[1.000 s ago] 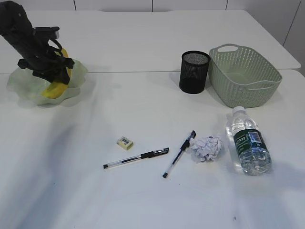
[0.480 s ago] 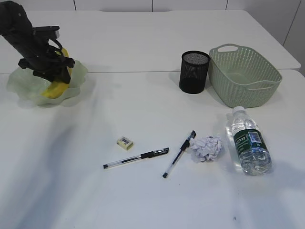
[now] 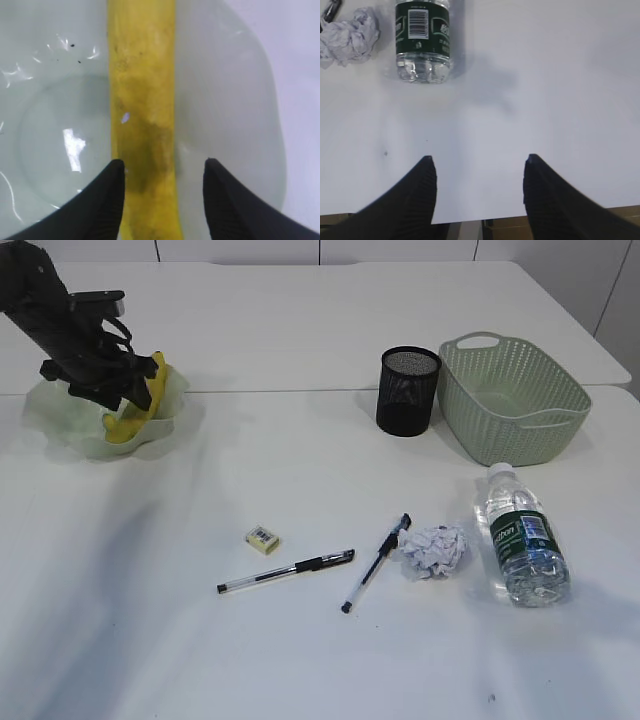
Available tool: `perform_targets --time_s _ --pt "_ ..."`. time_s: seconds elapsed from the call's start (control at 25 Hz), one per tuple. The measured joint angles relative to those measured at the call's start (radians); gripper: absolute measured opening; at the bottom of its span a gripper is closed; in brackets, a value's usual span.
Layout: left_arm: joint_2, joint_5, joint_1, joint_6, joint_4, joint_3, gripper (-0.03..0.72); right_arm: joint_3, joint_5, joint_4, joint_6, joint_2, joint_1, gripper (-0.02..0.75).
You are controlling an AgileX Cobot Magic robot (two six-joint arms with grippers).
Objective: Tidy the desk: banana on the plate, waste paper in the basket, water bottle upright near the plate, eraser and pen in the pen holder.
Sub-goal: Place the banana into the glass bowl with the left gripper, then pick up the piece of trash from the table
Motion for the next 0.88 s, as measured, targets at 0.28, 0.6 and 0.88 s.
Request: perform_targets --time_s 0.28,0.6,0.88 --pt "0.0 0.021 0.0 0.0 -0.004 -0.099 0.358 0.0 -0.016 0.178 -0.052 0.066 0.0 0.421" --pt "-0.065 0.063 0.022 0.001 -0.013 -0.175 0.358 0.0 -0.074 0.44 -0.179 0.203 0.0 0.428" --pt "-0.179 0.087 0.041 0.001 -0.013 -0.179 0.358 -0.001 -0.164 0.59 -0.339 0.326 0.0 0.447"
